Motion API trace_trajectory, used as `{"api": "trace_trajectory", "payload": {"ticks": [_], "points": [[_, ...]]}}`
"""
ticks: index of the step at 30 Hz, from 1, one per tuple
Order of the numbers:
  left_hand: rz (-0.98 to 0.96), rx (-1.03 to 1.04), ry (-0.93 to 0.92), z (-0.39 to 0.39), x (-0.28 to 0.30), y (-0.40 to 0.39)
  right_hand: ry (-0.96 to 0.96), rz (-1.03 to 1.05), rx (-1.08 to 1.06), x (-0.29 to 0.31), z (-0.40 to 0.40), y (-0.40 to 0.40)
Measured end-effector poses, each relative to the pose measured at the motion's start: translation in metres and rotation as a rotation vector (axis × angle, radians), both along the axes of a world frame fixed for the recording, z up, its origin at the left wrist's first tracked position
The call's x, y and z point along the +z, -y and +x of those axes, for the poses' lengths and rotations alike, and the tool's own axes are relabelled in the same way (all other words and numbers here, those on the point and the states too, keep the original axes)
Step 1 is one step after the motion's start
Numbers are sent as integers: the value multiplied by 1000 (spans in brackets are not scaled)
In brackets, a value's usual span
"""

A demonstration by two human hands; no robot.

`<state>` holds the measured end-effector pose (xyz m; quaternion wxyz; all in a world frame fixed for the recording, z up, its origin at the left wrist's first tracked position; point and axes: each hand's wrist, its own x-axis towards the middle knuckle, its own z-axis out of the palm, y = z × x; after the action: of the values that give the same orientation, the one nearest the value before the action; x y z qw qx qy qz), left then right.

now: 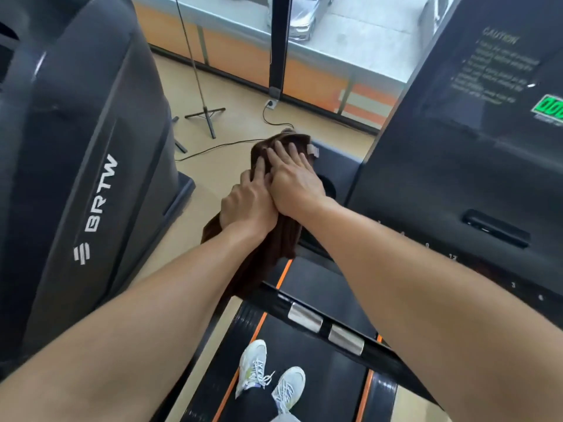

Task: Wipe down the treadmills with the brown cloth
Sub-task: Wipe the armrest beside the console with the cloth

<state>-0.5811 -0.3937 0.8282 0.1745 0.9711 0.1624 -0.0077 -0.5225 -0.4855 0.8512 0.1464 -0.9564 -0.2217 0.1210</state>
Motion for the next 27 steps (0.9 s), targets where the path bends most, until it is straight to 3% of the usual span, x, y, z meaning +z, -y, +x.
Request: {"api": "trace_trajectory", "payload": {"ticks": [9, 12, 17, 21, 23, 25, 27], "points": [[56, -219, -77, 83, 0, 26, -117, -145, -161, 1, 62, 42], [-3, -336, -115, 69, 4, 15, -100, -190, -136, 2, 44, 45], [78, -509, -100, 12, 7, 8, -86, -263, -87, 6, -26, 57], [-119, -642, -104, -26, 24, -6, -31, -321, 25, 16, -61, 61], [-308, -521, 28, -37, 32, -20, -119, -357, -15, 23, -55, 49], [-362, -285, 157, -39, 32, -37, -243, -392, -86, 25, -46, 33], [-355, -84, 105, -42, 25, -45, -271, -388, -108, 28, -42, 20]]}}
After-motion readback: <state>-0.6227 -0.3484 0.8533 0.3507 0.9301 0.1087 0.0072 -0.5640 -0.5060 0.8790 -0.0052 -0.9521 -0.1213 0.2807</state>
